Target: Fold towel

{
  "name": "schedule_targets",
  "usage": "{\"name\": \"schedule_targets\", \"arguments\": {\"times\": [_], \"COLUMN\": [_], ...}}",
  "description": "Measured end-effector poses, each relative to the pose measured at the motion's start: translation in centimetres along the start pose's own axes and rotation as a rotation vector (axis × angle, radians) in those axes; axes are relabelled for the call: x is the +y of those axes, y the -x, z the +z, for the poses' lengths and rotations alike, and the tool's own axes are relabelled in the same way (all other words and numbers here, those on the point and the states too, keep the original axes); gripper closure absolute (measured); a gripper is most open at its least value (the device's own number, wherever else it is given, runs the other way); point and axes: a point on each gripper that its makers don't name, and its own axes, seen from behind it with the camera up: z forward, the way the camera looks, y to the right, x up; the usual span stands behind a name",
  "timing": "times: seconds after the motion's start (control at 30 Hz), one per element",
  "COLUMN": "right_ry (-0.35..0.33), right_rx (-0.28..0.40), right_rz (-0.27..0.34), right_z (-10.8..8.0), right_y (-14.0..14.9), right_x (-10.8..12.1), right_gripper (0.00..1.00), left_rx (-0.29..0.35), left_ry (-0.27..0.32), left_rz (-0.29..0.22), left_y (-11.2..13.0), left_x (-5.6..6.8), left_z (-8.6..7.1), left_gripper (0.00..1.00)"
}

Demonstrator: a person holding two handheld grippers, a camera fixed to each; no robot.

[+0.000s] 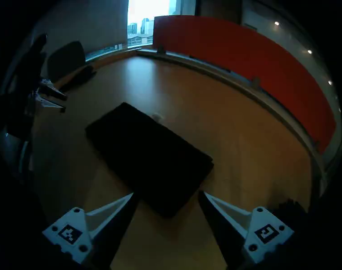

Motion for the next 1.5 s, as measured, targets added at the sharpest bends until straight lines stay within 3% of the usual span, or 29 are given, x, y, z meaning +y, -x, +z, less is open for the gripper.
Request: {"name": "schedule_targets", "arguments": {"times": [0.4,0.57,0.9,1.1,1.27,1.4,1.5], "right_ry": [-0.014,-0.029,-0.048,-0.062,-0.063,-0.065,-0.067], "right_rx": [-0.04,-0.064,-0.119,-0.14,-0.142,-0.142,-0.146], "right_rz": [-0.03,-0.037,-0.031,-0.024,-0.02,-0.022,-0.021], "right_z": [0.6,0.9,1.0,0.9,1.0,1.1,1.3], "right_y": [1.3,2.4,4.7,5.4,5.3,5.2,5.2], "right_x": [-0.2,-0.5,-0.2,-0.3,-0.3,-0.3,-0.3], "right_gripper": [0.0,0.04,0.3,0.39,0.39,0.52,0.56], "left_rx": [-0.005,-0.005,-0.012,-0.016,-0.014,-0.014,-0.014], "left_ry": [-0.03,-0.043,-0.058,-0.059,-0.052,-0.053,-0.054], "left_rz": [-0.032,-0.034,-0.048,-0.046,-0.06,-0.057,-0.055], "left_y": [1.7,2.1,3.2,3.7,3.8,3.8,3.8], "left_x": [-1.5,-2.2,-2.9,-2.9,-2.9,-3.1,-3.2], "left_z": [-1.6,-2.2,-3.1,-3.4,-3.5,-3.5,-3.6], "left_gripper": [0.07,0.07,0.07,0.07,0.07,0.07,0.07]}}
